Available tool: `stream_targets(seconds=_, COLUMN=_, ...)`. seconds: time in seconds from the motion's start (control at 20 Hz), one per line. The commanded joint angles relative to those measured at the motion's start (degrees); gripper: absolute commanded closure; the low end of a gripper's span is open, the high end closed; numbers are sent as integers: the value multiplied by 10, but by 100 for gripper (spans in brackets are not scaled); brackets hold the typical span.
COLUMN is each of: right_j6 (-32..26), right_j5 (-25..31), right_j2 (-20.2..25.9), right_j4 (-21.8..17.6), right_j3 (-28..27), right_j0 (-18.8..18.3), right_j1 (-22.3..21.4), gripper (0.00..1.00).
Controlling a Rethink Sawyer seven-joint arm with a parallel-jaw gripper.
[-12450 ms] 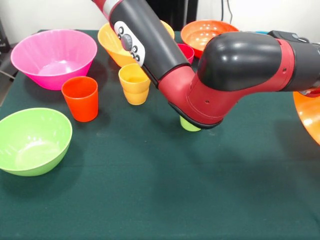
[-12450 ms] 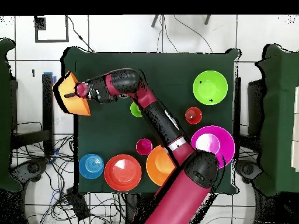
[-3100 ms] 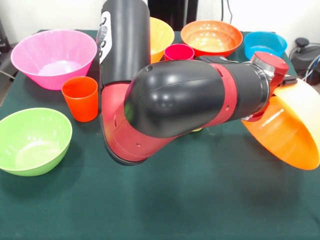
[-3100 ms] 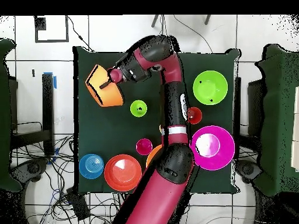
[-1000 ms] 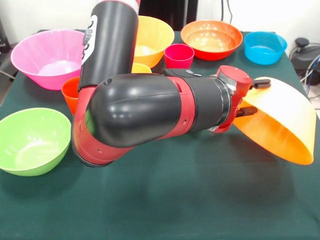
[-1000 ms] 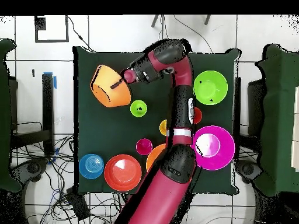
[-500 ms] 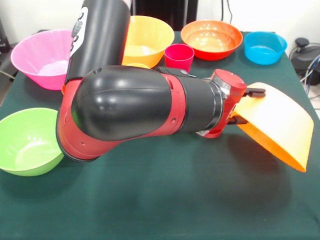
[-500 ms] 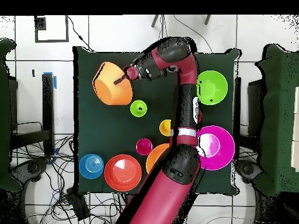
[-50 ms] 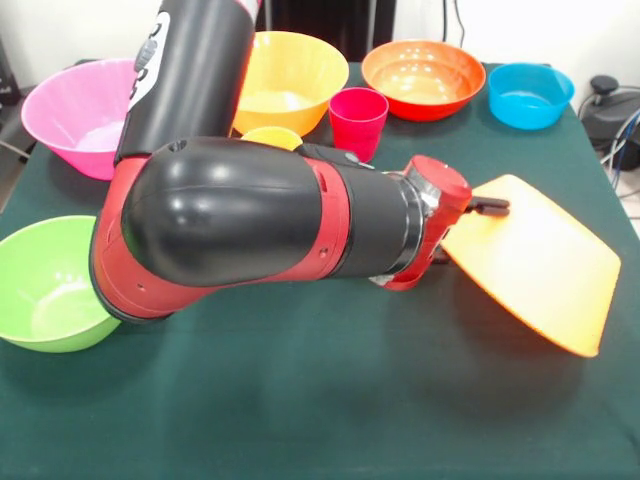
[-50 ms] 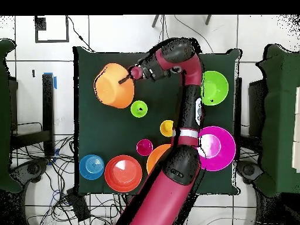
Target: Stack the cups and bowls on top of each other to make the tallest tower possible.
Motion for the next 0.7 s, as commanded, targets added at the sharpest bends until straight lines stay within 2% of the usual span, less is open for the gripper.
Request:
stream_targets(seconds=0.05, right_j6=-193, right_j5=-7, right_j2=-23, right_j4=-100, right_j3=-33, right_j0=11, right_j1=33, gripper=0)
stream_targets(seconds=0.7, right_j6=-194, right_j5=-22, right_j2=-31, right_j4=-100, right_j3=-24, right_j0=9, right_j1=28, gripper=0)
